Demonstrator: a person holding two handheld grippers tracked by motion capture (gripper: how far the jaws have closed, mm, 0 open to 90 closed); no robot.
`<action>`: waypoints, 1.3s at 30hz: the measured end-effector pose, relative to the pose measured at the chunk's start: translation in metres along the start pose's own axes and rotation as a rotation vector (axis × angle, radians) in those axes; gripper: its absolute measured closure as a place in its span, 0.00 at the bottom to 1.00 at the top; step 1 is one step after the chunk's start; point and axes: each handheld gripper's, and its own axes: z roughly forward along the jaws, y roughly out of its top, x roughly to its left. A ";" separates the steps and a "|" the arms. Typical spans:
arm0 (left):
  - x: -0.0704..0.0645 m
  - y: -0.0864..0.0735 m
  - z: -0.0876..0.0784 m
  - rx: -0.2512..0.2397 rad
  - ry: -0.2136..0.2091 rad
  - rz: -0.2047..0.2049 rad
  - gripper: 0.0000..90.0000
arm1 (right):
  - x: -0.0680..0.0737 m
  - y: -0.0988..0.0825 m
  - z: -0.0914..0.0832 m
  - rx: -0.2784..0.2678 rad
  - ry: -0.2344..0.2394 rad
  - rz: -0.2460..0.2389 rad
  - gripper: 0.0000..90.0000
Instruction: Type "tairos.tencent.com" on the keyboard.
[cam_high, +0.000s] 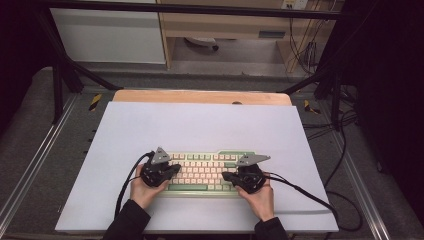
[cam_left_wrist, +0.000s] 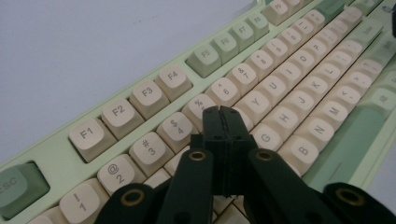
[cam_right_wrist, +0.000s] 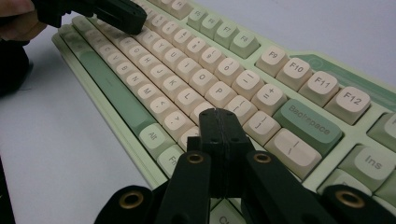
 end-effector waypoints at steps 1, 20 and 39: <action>0.000 0.000 -0.002 -0.004 -0.001 0.001 1.00 | 0.000 0.000 0.000 0.000 0.000 0.000 1.00; 0.006 -0.011 -0.032 -0.035 -0.002 -0.003 1.00 | 0.000 0.003 -0.003 -0.019 0.005 0.012 1.00; 0.014 -0.027 -0.045 -0.036 0.007 -0.027 1.00 | 0.010 0.021 0.012 -0.037 0.017 0.006 1.00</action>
